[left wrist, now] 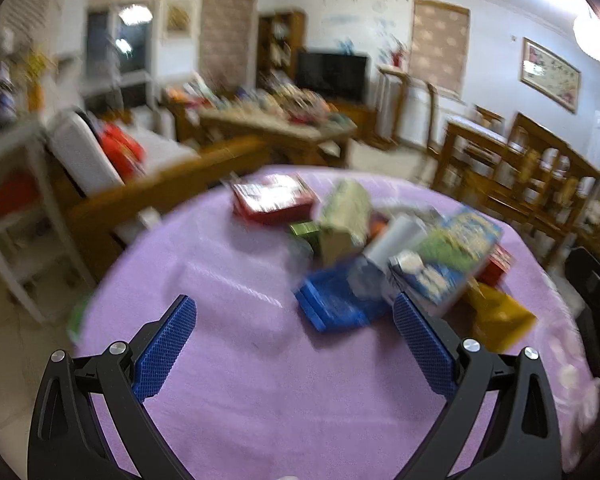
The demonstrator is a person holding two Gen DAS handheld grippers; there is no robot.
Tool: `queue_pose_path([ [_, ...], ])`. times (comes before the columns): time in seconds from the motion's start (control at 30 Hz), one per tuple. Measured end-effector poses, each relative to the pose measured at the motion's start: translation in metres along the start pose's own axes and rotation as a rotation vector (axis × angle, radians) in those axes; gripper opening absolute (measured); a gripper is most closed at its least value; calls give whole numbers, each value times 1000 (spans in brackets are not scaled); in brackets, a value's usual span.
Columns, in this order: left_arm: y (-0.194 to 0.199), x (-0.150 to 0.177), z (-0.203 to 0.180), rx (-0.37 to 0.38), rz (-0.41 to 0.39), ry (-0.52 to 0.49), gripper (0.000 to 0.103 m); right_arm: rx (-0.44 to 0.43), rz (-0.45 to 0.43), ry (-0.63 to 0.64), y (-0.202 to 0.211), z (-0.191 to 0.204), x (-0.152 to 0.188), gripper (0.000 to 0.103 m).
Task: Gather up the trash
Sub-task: 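Grasp the white milk carton with the right tool while the left tool grasps the clear plastic tray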
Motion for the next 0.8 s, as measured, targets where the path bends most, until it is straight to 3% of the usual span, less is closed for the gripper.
queue_pose_path([
  [0.13, -1, -17, 35, 100, 5, 69, 98, -94, 174, -123, -12, -3, 7, 99],
  [0.2, -7, -32, 59, 205, 6, 135, 98, -158, 248, -202, -19, 0, 2, 99],
  [0.33, -36, -42, 84, 362, 108, 255, 98, -176, 298, -237, -38, 7, -13, 99],
  [0.5, -70, -42, 76, 354, 226, 198, 98, -149, 458, -321, -81, 5, 3, 99],
  [0.8, -101, -49, 76, 293, 334, 213, 97, -88, 498, -349, -124, 11, 17, 93],
])
Point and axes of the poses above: each gripper's, at about its wrist camera, not at the fingertips, and y roughly against the way its jaws point, z to its left, x to its underside, the point moved 9 cm from there along -y, roughly the way its jaws point, and after that the axes turned 3 degrees about -x, right-handed, at the moved point
